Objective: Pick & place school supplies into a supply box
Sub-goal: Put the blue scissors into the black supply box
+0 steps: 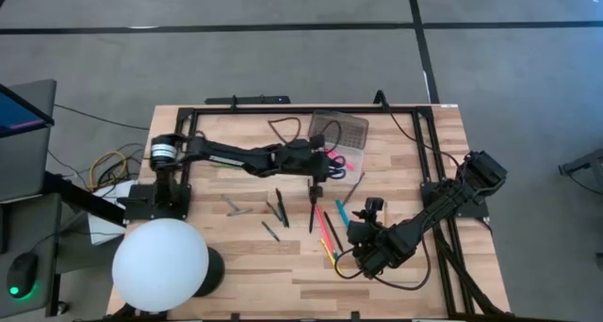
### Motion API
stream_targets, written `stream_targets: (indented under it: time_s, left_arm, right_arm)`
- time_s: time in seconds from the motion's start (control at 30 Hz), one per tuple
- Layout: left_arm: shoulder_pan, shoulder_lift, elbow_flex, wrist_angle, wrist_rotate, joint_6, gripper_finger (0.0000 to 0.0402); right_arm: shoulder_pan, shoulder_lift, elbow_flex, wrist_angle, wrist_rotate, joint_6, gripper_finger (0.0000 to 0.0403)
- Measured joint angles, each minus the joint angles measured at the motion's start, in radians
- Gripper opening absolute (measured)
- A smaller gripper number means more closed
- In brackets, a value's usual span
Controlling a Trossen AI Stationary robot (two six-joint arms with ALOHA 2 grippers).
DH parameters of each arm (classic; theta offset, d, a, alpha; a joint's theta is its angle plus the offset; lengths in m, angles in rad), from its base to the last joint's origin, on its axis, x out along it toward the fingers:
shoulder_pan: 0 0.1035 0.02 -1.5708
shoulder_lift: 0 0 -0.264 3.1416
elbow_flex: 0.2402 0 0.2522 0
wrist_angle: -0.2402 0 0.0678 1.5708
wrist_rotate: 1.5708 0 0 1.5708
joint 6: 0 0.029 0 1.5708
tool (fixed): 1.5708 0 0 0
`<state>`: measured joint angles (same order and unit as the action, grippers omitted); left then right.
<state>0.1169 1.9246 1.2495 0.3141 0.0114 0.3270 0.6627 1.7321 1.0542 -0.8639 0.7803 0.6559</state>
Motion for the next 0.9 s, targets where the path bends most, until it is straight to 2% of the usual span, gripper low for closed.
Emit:
stream_targets:
  time_s: [0.17, 0.33, 0.6, 0.9]
  left_arm:
    - [0.0, 0.105, 0.136, -0.035, -0.082, -0.062, 0.0093]
    - [0.002, 0.185, 0.237, -0.102, -0.152, -0.103, 0.0093]
    - [0.026, 0.209, 0.274, -0.171, -0.15, -0.114, 0.0093]
    - [0.055, 0.227, 0.272, -0.216, -0.069, -0.145, 0.0105]
  right_arm:
    - [0.022, 0.0, 0.0, 0.001, -0.016, 0.016, 0.0131]
    - [0.063, 0.0, 0.0, -0.071, -0.017, 0.119, 0.0131]
    - [0.151, 0.0, 0.044, -0.331, -0.02, 0.438, 0.0131]
    - [0.239, -0.001, 0.068, -0.481, -0.019, 0.657, 0.0131]
